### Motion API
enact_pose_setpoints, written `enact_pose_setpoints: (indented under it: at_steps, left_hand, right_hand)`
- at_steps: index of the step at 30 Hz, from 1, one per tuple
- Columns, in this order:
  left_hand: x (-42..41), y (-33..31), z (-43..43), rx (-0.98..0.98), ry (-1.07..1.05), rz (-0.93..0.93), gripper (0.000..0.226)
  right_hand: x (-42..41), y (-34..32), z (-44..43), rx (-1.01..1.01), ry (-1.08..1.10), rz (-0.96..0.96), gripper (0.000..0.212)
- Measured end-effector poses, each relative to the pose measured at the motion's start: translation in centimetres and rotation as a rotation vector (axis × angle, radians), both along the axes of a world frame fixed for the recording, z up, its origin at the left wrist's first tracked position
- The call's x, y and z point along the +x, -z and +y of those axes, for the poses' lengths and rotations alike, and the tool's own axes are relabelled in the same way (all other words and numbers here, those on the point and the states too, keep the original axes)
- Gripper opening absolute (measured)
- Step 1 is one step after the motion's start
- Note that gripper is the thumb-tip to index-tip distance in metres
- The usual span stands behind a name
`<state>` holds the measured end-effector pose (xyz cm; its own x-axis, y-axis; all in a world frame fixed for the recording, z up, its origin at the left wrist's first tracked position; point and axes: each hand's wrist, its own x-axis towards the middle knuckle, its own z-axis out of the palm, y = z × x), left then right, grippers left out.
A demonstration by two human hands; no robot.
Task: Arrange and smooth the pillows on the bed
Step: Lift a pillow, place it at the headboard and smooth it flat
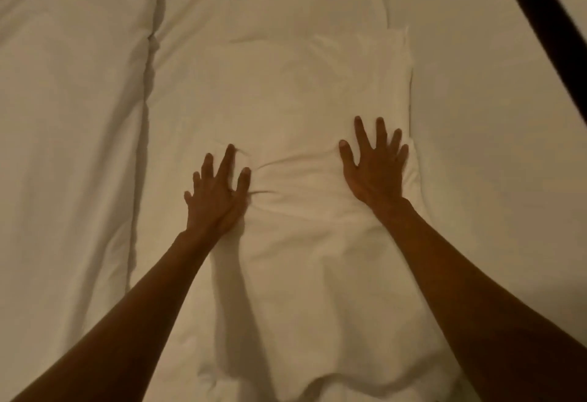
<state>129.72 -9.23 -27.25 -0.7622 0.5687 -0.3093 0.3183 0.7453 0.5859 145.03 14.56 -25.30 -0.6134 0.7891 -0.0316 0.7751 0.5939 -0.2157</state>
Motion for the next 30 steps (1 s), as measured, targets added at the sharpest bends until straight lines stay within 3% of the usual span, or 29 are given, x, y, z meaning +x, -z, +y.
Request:
enact_pose_setpoints:
  at_steps: [8, 13, 18, 22, 25, 30]
  left_hand:
    - [7.0, -2.1, -4.7, 0.034, -0.167, -0.135, 0.084]
    - [9.4, -1.8, -7.4, 0.044, -0.259, -0.209, 0.098]
    - [13.6, -2.2, -10.6, 0.1, -0.343, -0.333, 0.119]
    - [12.8, -3.4, -9.9, 0.171, -0.253, -0.215, 0.107]
    - [11.1, -5.2, -9.6, 0.203, -0.215, -0.092, 0.093]
    - [8.3, -8.0, -12.8, 0.089, -0.181, -0.129, 0.101]
  right_hand:
    - [8.6, -1.7, -6.3, -0.106, 0.035, -0.103, 0.081]
    - [12.9, -2.1, -8.0, -0.155, 0.069, -0.052, 0.086]
    - [16.8, -2.9, -8.6, -0.422, 0.229, -0.026, 0.107]
    - [16.6, -3.9, -8.2, -0.513, 0.263, -0.105, 0.117]
    - [15.9, -5.7, -8.7, -0.498, 0.233, -0.048, 0.111]
    - [16.8, -6.3, -12.3, -0.59, 0.268, 0.1, 0.101]
